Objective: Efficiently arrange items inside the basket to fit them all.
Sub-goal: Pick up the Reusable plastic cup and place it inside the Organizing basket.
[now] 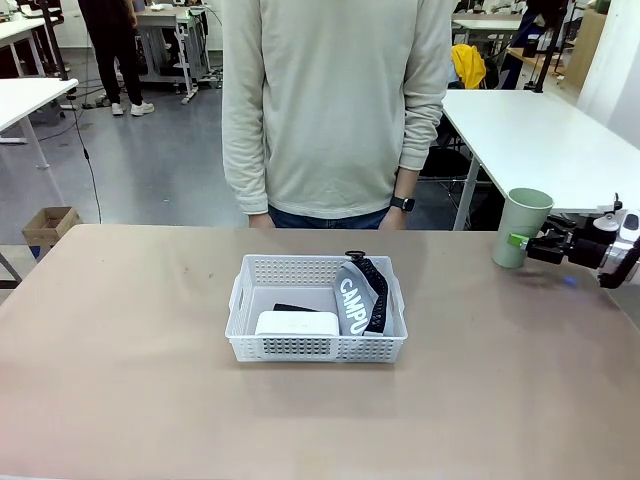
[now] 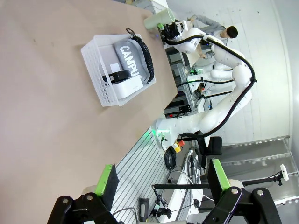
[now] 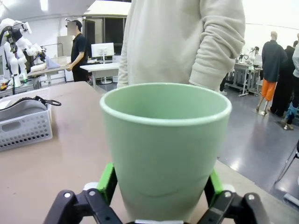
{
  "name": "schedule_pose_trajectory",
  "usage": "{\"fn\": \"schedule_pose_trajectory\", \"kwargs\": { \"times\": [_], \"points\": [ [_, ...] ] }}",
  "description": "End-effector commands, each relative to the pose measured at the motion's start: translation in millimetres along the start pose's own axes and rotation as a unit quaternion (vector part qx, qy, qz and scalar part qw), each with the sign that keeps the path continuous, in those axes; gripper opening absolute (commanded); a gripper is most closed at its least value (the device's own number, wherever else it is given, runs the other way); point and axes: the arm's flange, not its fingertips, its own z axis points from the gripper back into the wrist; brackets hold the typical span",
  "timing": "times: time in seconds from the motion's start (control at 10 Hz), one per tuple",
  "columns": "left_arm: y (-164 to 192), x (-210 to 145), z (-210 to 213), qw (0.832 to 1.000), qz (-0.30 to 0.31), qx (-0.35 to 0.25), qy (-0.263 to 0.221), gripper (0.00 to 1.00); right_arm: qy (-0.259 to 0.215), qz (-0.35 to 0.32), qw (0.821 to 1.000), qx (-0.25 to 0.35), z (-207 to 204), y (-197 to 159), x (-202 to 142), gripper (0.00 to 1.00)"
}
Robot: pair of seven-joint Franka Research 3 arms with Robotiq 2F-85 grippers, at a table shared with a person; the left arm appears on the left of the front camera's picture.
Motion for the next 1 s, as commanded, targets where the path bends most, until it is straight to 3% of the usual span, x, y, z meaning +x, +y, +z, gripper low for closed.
{"fn": "schedule_pose_trajectory", "kwargs": {
  "times": [0.0, 0.1, 0.2, 0.3, 0.5, 0.6, 0.7, 0.8, 0.9],
  "points": [
    [-0.7, -2.2, 1.5, 1.000, -0.002, -0.003, 0.003, 1.00, 0.006, -0.009, 1.000, 0.026, -0.1, -0.2, 3.4, 0.43],
    [-0.7, -2.2, 1.5, 1.000, -0.002, -0.003, 0.003, 1.00, 0.004, -0.009, 1.000, 0.027, -0.6, 0.3, 4.1, 0.00],
    [-0.7, -2.2, 1.5, 1.000, -0.002, -0.003, 0.003, 1.00, 0.005, -0.007, 1.000, 0.029, -0.9, 0.9, 4.4, 0.39],
    [-0.7, -2.2, 1.5, 1.000, -0.002, -0.003, 0.003, 1.00, 0.003, -0.008, 1.000, 0.029, 0.6, 0.9, 4.2, 0.00],
    [-0.7, -2.2, 1.5, 1.000, -0.002, -0.003, 0.003, 1.00, -0.002, -0.001, 0.999, 0.035, 5.1, 5.2, 10.7, 0.00],
    [-0.7, -2.2, 1.5, 1.000, -0.002, -0.003, 0.003, 1.00, 0.003, 0.012, 0.999, 0.046, 10.7, 11.1, 23.8, 0.29],
    [-0.7, -2.2, 1.5, 1.000, -0.002, -0.003, 0.003, 1.00, 0.013, 0.022, 0.997, 0.068, 17.0, 19.3, 42.2, 0.29],
    [-0.7, -2.2, 1.5, 1.000, -0.002, -0.003, 0.003, 1.00, 0.022, 0.024, 0.994, 0.106, 24.3, 32.9, 70.0, 0.00],
    [-0.7, -2.2, 1.5, 1.000, -0.002, -0.003, 0.003, 1.00, 0.023, 0.026, 0.985, 0.169, 30.0, 51.6, 101.9, 0.29]
  ]
}}
